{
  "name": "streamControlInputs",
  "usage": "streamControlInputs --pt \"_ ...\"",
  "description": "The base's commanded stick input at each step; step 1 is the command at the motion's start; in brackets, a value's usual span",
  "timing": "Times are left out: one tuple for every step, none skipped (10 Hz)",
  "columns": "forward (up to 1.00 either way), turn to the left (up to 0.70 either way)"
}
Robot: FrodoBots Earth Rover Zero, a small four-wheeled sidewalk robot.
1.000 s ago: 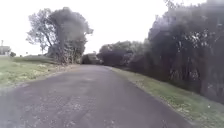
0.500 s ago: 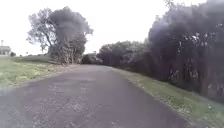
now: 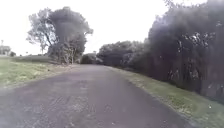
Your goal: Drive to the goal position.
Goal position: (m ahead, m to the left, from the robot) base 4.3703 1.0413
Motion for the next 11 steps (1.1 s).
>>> streamControlInputs --pt "0.08 0.00" --pt "0.08 0.00" --pt "0.07 0.01" --pt "0.08 0.00" --pt "0.08 0.00" --pt "0.08 0.00" --pt "0.08 0.00" --pt "0.08 0.00" --pt "0.07 0.00" --pt "0.07 0.00" --pt "0.07 0.00"
